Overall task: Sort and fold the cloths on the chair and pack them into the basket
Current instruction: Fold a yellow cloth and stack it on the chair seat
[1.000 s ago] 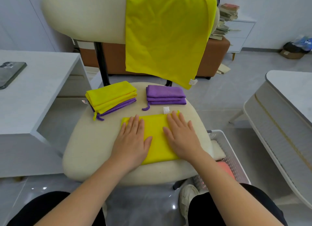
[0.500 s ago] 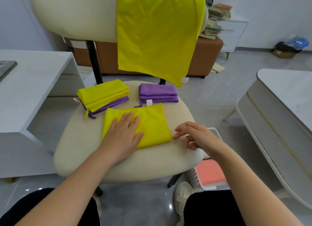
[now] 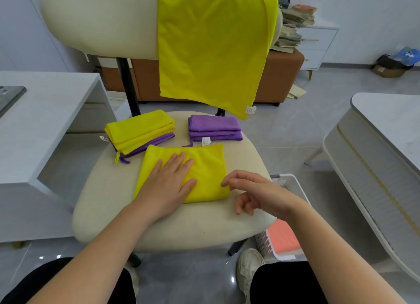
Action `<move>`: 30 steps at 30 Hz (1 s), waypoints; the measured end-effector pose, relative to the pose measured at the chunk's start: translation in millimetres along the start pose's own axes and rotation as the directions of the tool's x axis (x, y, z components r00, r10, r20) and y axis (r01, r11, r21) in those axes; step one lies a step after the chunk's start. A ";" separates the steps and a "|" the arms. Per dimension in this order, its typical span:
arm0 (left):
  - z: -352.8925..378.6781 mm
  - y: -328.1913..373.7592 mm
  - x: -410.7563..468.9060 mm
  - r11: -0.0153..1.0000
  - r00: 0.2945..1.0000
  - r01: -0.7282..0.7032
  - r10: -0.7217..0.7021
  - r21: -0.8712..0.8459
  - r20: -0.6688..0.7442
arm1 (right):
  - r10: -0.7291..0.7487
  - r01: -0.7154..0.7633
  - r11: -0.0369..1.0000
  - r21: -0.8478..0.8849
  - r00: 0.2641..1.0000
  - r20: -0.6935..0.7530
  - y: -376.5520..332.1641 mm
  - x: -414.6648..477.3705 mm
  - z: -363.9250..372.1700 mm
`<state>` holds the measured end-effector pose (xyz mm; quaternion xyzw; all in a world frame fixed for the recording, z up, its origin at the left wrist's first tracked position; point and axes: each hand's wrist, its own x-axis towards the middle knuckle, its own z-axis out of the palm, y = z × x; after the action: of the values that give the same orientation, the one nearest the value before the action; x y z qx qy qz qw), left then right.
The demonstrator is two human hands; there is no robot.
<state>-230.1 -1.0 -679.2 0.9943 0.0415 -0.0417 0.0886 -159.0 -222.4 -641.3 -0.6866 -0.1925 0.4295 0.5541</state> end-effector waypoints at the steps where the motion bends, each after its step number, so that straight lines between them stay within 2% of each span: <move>1: 0.2 -0.3 0.4 1.000 1.000 -0.003 0.002 0.012 0.008 | 0.002 -0.004 1.000 0.028 0.998 0.058 0.1 0.3 1.8; 4: 1.4 -0.5 1.1 0.999 1.000 -0.009 0.009 0.033 0.013 | -0.003 -0.005 0.999 0.047 0.986 0.166 -1.5 1.1 7.4; 8: 1.9 -2.4 0.8 0.999 1.000 -0.006 0.005 0.041 0.011 | 0.018 -0.015 1.000 -0.026 0.993 0.117 -2.7 3.3 4.9; 17: 4.4 -2.5 1.7 0.998 1.000 0.015 -0.016 0.054 0.008 | 0.019 -0.018 0.999 -0.026 0.998 0.055 4.4 -2.2 -10.2; 20: 5.5 -2.9 2.4 0.998 1.000 0.017 -0.017 0.060 0.007 | 0.009 -0.010 0.997 -0.074 1.000 -0.015 3.6 -2.0 -12.2; 22: 4.0 -2.7 1.1 0.998 1.000 0.009 -0.009 0.055 0.005 | -0.053 0.016 0.980 -0.197 0.981 -0.187 3.0 1.9 -9.1; 24: 0.8 -1.9 -1.8 1.000 1.000 0.001 -0.001 0.027 -0.013 | -0.227 0.027 0.901 -0.434 0.880 -0.417 5.2 10.8 -3.8; 26: -4.3 -2.6 -7.0 1.000 0.998 0.006 -0.006 -0.005 -0.054 | -0.435 0.022 0.764 -0.644 0.756 -0.490 5.0 21.4 7.0; 28: -7.6 -8.7 -11.7 1.000 0.997 0.023 -0.023 0.005 -0.077 | -0.593 0.088 0.620 -0.780 0.703 -0.392 0.1 33.1 22.5; 30: -6.4 -17.0 -13.8 0.998 0.996 0.058 -0.055 0.038 -0.070 | -0.583 0.092 0.488 -0.868 0.774 -0.246 -6.4 46.2 40.0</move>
<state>-244.9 15.8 -674.6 0.9952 0.0718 -0.0105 0.0660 -164.0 -162.4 -653.5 -0.8941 -0.3504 -0.0328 0.2769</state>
